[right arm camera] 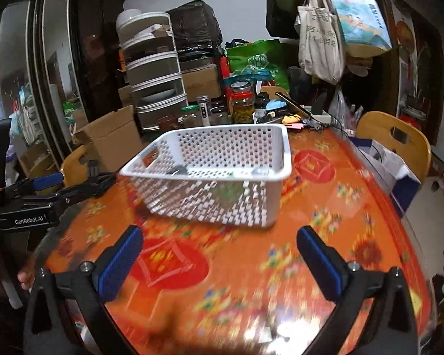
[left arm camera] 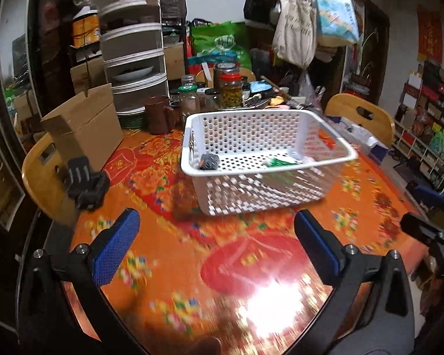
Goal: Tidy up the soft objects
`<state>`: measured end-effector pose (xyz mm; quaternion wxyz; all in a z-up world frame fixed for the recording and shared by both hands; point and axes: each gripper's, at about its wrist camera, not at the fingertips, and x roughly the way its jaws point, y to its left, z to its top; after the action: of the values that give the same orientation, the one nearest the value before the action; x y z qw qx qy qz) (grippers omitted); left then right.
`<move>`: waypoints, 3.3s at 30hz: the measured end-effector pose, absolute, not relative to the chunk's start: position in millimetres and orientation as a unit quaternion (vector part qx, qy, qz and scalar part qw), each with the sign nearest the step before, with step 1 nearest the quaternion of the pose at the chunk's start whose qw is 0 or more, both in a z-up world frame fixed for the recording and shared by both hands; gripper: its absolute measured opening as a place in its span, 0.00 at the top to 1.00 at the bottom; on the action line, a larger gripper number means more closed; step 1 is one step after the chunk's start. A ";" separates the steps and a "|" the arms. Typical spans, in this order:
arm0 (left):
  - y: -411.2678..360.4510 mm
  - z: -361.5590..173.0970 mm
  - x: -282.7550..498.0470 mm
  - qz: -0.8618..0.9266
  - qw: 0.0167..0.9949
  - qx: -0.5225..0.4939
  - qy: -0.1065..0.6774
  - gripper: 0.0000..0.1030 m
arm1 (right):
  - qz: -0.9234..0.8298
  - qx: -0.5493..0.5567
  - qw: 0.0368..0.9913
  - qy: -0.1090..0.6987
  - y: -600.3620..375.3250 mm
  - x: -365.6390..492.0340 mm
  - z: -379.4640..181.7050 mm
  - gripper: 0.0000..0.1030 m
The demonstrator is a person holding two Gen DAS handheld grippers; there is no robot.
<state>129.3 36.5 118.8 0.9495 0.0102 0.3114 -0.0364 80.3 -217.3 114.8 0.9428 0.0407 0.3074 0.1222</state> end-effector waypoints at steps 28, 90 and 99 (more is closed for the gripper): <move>-1.2 152.4 -1.2 -0.037 0.950 0.003 0.310 0.00 | 0.123 0.034 0.946 0.297 -205.0 -26.3 151.4 0.00; 7.6 137.7 5.7 -0.041 0.946 0.001 0.321 0.00 | 0.127 0.038 0.946 0.295 -208.2 -32.5 154.4 0.00; 7.6 136.3 5.5 -0.042 0.946 0.001 0.322 0.00 | 0.127 0.038 0.946 0.295 -206.9 -33.1 154.1 0.00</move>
<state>5.5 7.6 136.3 0.9457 0.0011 0.3223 -0.0419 -33.1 -206.9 154.1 0.9462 0.0385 0.2953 0.1268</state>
